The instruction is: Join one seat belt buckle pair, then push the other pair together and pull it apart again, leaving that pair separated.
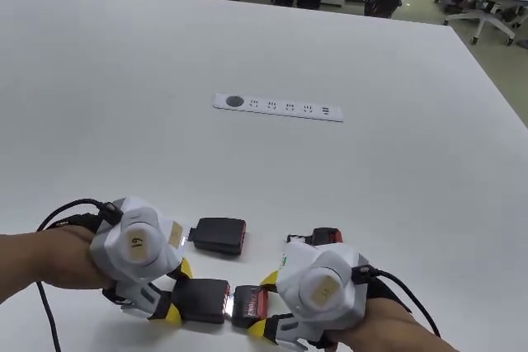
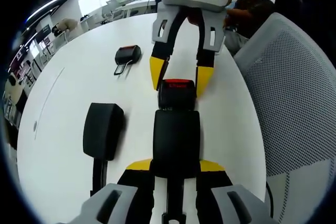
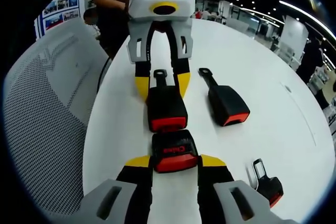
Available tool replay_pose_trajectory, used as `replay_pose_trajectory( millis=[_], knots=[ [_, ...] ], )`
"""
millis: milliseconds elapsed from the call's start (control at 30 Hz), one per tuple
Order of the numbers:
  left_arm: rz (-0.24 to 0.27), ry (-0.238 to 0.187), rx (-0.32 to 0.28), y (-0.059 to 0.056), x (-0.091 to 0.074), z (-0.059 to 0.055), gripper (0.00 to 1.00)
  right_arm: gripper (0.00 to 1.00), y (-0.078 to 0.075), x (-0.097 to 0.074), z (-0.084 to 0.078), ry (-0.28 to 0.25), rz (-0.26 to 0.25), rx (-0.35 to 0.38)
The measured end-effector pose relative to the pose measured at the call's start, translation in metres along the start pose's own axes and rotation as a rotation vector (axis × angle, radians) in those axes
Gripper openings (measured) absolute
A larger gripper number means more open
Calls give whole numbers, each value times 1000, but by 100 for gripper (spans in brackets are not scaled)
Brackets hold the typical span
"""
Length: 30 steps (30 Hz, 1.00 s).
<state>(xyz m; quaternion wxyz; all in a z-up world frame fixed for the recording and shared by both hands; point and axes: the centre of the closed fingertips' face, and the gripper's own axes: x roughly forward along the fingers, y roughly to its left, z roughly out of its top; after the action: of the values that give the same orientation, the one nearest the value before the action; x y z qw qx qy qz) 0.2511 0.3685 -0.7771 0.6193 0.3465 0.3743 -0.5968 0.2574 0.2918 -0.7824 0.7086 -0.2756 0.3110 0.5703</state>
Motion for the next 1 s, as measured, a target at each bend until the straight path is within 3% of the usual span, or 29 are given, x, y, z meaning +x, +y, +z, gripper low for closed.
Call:
replay_pose_trajectory(
  millis=[267,400,533,767,1000],
  knots=[
    [1,-15,-1,2,-2,-1,31,28,2,-10,-2,-66,13,0],
    [-5,40,25,3,0,-1,31,28,2,-8,0,-25,3,-17],
    [-11,8,15,3,-1,-4,31,28,1,-12,-3,-60,24,-21],
    [-16,52,30,4,1,-3,32,30,0,-11,-1,-26,23,-28],
    [-2,53,30,4,1,-3,33,31,1,-12,-1,-21,21,-40]
  ],
)
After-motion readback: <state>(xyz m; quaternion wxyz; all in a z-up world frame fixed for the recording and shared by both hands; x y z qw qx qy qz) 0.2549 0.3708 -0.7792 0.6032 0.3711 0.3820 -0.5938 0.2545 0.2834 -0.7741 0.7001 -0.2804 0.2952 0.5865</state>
